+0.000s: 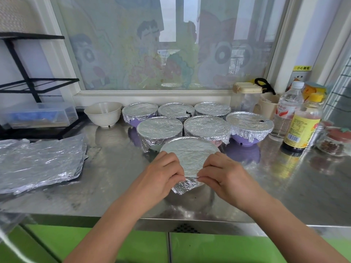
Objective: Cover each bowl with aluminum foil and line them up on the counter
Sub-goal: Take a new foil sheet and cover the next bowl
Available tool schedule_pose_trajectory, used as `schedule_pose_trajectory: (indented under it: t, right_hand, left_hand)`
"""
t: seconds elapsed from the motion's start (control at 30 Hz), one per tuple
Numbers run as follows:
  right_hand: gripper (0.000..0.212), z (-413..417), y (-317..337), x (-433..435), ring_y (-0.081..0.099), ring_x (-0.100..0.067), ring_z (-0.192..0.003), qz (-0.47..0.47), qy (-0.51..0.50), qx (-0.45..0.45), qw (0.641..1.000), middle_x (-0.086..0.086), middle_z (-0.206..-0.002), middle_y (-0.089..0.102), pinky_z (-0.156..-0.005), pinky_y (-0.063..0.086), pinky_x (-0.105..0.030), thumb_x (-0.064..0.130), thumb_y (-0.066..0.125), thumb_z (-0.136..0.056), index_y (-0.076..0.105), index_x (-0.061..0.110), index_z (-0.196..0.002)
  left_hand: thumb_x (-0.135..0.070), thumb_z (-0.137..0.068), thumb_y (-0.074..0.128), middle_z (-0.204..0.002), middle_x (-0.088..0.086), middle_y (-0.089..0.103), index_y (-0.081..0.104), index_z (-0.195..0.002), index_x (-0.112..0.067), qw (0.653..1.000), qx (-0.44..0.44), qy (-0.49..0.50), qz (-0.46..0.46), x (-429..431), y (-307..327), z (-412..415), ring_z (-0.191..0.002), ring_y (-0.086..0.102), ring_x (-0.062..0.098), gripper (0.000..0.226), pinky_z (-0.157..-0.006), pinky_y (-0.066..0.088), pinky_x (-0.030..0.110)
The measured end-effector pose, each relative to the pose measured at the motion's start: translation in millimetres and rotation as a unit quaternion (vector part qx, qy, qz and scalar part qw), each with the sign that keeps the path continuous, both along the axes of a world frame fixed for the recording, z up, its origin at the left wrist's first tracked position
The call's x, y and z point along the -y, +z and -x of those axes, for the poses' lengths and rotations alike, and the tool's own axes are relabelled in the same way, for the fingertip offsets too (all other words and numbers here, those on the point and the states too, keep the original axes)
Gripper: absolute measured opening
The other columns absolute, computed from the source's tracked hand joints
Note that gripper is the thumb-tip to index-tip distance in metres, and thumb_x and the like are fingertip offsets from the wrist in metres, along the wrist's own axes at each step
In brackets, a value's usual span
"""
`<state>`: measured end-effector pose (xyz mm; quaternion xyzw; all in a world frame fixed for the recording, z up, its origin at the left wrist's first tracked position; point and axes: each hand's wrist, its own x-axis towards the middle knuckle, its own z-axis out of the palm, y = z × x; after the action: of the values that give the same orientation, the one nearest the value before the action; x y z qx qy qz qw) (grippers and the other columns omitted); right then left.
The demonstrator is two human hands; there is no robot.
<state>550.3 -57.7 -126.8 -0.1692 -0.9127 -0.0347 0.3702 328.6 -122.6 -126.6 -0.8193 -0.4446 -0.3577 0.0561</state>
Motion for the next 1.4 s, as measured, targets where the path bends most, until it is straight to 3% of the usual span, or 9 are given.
schedule_pose_trajectory:
  t: [0.1, 0.2, 0.4, 0.5, 0.77, 0.93, 1.1, 1.23, 1.4]
  right_hand:
    - [0.017, 4, 1, 4, 0.051, -0.019, -0.074, -0.009, 0.000, -0.004, 1.000, 0.000, -0.080, 0.058, -0.069, 0.042, -0.026, 0.023, 0.062, -0.092, 0.072, 0.012, -0.082]
    - [0.017, 11, 0, 8, 0.051, -0.019, -0.073, -0.011, 0.000, -0.001, 1.000, -0.001, -0.079, 0.056, -0.065, 0.044, -0.029, 0.021, 0.063, -0.091, 0.071, 0.011, -0.082]
    - [0.021, -6, 1, 2, 0.055, -0.018, -0.081, 0.024, -0.006, -0.013, 1.000, 0.001, -0.088, 0.059, -0.073, 0.046, -0.026, 0.031, 0.064, -0.092, 0.075, 0.013, -0.093]
    - [0.021, -13, 0, -2, 0.055, -0.017, -0.080, 0.027, -0.003, -0.010, 1.000, 0.002, -0.087, 0.059, -0.074, 0.045, -0.023, 0.030, 0.062, -0.093, 0.075, 0.014, -0.091]
    - [0.020, 3, -2, 3, 0.053, -0.020, -0.075, -0.004, -0.004, -0.007, 1.000, 0.000, -0.083, 0.059, -0.067, 0.046, -0.030, 0.024, 0.060, -0.093, 0.072, 0.011, -0.084]
    - [0.024, -10, -1, -1, 0.056, -0.017, -0.083, 0.035, 0.002, -0.005, 0.999, 0.000, -0.090, 0.060, -0.076, 0.046, -0.023, 0.033, 0.063, -0.091, 0.075, 0.012, -0.095]
    - [0.023, -13, -3, -5, 0.056, -0.015, -0.082, 0.037, -0.003, -0.007, 0.999, 0.001, -0.088, 0.060, -0.079, 0.041, -0.015, 0.031, 0.063, -0.092, 0.075, 0.012, -0.091]
    - [0.021, -6, -3, -2, 0.054, -0.018, -0.079, 0.017, -0.001, -0.007, 1.000, -0.001, -0.085, 0.058, -0.073, 0.044, -0.023, 0.027, 0.061, -0.093, 0.073, 0.010, -0.087]
    - [0.022, 2, -2, 2, 0.053, -0.022, -0.075, -0.011, -0.010, -0.008, 1.000, -0.003, -0.083, 0.058, -0.068, 0.045, -0.029, 0.023, 0.060, -0.093, 0.071, 0.008, -0.082]
  left_hand:
    - [-0.038, -0.088, 0.062, -0.091, -0.008, 0.051, 0.067, -0.087, -0.013, 1.000, -0.011, 0.014, -0.003, 1, 0, -5, -0.085, 0.047, 0.014, 0.025, -0.074, 0.042, 0.024]
    - [-0.034, -0.089, 0.060, -0.089, -0.006, 0.053, 0.065, -0.084, -0.013, 1.000, -0.027, 0.006, -0.012, 0, 0, -14, -0.084, 0.047, 0.015, 0.022, -0.072, 0.042, 0.026]
    - [-0.029, -0.090, 0.060, -0.086, -0.011, 0.052, 0.065, -0.079, -0.014, 1.000, 0.002, -0.008, 0.010, -4, 4, -2, -0.082, 0.046, 0.011, 0.020, -0.076, 0.036, 0.014]
    - [-0.027, -0.090, 0.062, -0.086, -0.011, 0.052, 0.064, -0.079, -0.014, 1.000, 0.011, -0.017, 0.017, -5, 2, 3, -0.083, 0.047, 0.012, 0.017, -0.076, 0.038, 0.018]
    - [-0.031, -0.089, 0.061, -0.086, -0.008, 0.053, 0.065, -0.081, -0.014, 1.000, -0.007, -0.003, 0.007, -2, 2, -14, -0.084, 0.048, 0.014, 0.019, -0.073, 0.042, 0.027]
    - [-0.029, -0.089, 0.061, -0.086, -0.010, 0.053, 0.064, -0.078, -0.013, 1.000, 0.015, -0.015, 0.021, -6, 4, -4, -0.084, 0.048, 0.012, 0.020, -0.076, 0.040, 0.021]
    - [-0.032, -0.090, 0.060, -0.089, -0.011, 0.053, 0.066, -0.083, -0.015, 1.000, 0.017, -0.013, 0.020, -6, 1, 0, -0.086, 0.049, 0.012, 0.020, -0.077, 0.042, 0.023]
    - [-0.038, -0.087, 0.062, -0.090, -0.010, 0.054, 0.067, -0.087, -0.014, 1.000, 0.009, -0.003, 0.016, -5, 0, -11, -0.087, 0.050, 0.014, 0.025, -0.075, 0.044, 0.028]
    - [-0.033, -0.089, 0.061, -0.083, -0.008, 0.053, 0.064, -0.078, -0.015, 1.000, 0.009, -0.004, -0.001, -7, 2, -21, -0.082, 0.046, 0.012, 0.021, -0.071, 0.043, 0.029]
